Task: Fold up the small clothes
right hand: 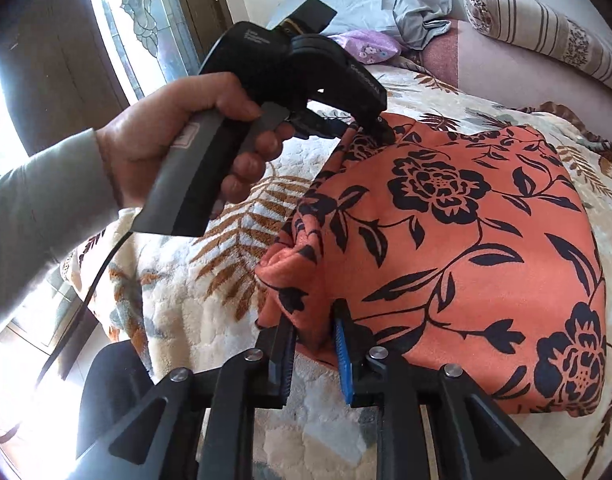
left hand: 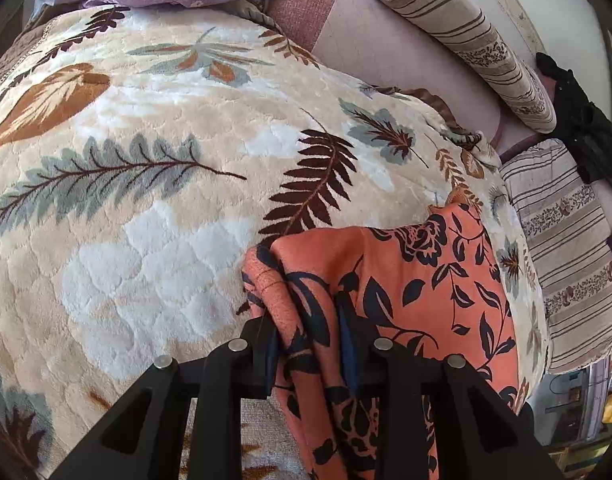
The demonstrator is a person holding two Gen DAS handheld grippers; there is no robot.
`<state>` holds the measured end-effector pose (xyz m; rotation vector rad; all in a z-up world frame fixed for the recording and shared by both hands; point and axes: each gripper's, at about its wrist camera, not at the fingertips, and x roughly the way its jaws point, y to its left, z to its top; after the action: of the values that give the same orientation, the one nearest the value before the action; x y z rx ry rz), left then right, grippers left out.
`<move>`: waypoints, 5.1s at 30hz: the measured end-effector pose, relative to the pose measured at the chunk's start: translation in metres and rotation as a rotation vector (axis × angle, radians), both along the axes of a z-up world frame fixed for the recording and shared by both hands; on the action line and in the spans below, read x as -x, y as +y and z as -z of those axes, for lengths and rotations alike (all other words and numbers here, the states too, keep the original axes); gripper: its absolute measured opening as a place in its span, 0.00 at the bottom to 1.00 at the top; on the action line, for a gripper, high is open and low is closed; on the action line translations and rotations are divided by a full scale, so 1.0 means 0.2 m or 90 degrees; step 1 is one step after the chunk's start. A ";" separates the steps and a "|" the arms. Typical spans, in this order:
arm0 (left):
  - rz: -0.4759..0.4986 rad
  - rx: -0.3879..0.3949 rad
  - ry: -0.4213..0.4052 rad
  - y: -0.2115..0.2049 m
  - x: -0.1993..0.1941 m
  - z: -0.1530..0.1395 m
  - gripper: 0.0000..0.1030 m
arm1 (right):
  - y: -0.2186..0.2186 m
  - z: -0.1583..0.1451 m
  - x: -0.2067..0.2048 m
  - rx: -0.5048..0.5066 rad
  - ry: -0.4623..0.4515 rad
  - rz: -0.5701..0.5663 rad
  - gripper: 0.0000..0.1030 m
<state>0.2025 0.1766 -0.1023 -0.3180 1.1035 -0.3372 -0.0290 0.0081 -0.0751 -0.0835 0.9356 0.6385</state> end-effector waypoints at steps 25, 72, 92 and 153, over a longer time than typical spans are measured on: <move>-0.030 -0.157 0.001 -0.18 0.82 0.00 0.55 | -0.84 -0.04 0.20 -0.203 0.148 0.078 0.23; -0.104 -0.158 -0.029 -0.24 0.65 0.00 0.68 | -1.14 0.27 -0.80 -0.369 0.365 0.260 0.28; -0.091 -0.140 -0.037 -0.23 0.68 -0.01 0.69 | -1.09 0.25 -1.00 -0.341 0.330 0.275 0.28; -0.106 -0.148 -0.008 -0.16 0.81 -0.11 0.56 | -1.32 0.01 -0.21 -0.450 0.309 0.240 0.75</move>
<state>0.0403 0.1447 -0.0798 -0.1990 1.0839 -0.0625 0.0126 -0.2568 -0.0766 0.8914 1.0987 0.6131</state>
